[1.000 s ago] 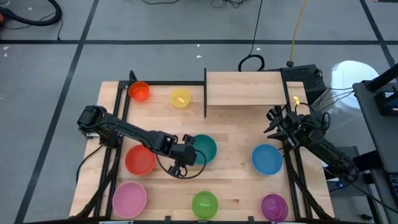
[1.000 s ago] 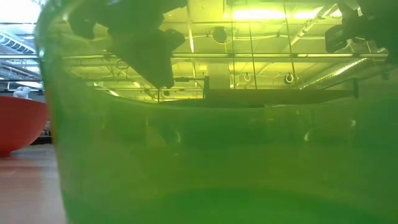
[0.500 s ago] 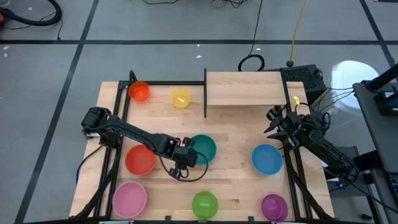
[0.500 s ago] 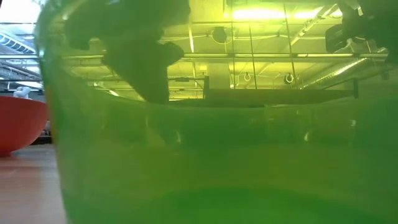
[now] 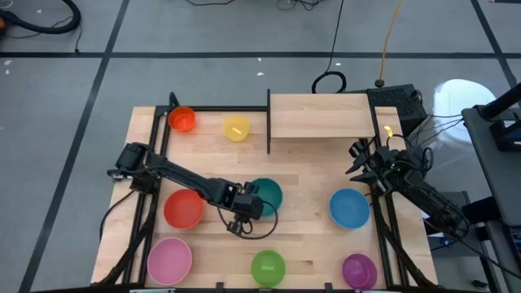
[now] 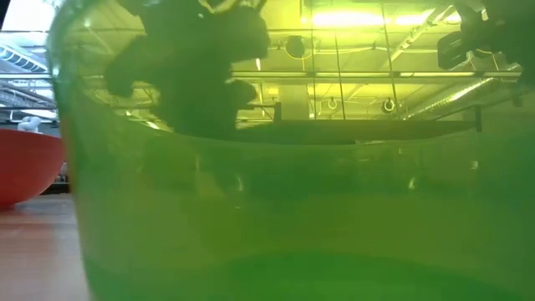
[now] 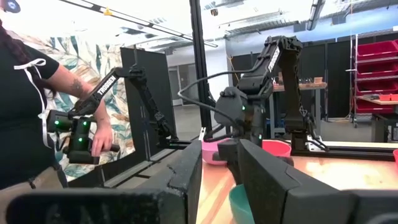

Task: Place and stack bowls onto a shelf
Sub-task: Put the dark green bowl on the shelf

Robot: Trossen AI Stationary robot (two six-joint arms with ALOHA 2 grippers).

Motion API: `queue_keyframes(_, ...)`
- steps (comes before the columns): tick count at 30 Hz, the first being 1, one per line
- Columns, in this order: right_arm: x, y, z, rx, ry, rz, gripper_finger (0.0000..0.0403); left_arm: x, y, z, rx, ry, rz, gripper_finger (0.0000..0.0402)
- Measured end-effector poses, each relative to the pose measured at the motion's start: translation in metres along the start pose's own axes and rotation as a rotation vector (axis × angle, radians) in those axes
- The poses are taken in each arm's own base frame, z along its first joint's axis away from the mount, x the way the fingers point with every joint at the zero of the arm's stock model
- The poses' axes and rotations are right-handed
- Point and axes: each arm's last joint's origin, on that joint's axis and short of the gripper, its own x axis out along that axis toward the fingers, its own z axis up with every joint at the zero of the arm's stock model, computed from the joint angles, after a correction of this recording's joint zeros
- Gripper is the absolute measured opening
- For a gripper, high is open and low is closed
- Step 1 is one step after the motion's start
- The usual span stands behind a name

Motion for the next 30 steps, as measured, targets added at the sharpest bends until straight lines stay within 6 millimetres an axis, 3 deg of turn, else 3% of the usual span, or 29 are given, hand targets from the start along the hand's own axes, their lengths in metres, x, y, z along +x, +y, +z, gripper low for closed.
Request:
queue_keyframes(5,0.000,0.000,0.000,-0.001,-0.001,0.000,0.0098,0.010,-0.001,-0.003,-0.049,0.034,-0.004,0.0097)
queue_keyframes(10,0.000,0.000,0.000,0.000,-0.001,-0.001,0.0098,0.011,0.002,-0.002,-0.140,0.029,0.015,0.0018)
queue_keyframes(16,0.000,0.000,0.001,-0.009,-0.005,0.001,0.0098,-0.001,0.015,0.000,-0.358,-0.020,0.017,0.0007)
queue_keyframes(30,0.000,0.000,0.001,-0.008,-0.006,-0.001,0.0098,-0.108,0.051,-0.005,-0.551,-0.243,0.223,0.0004)
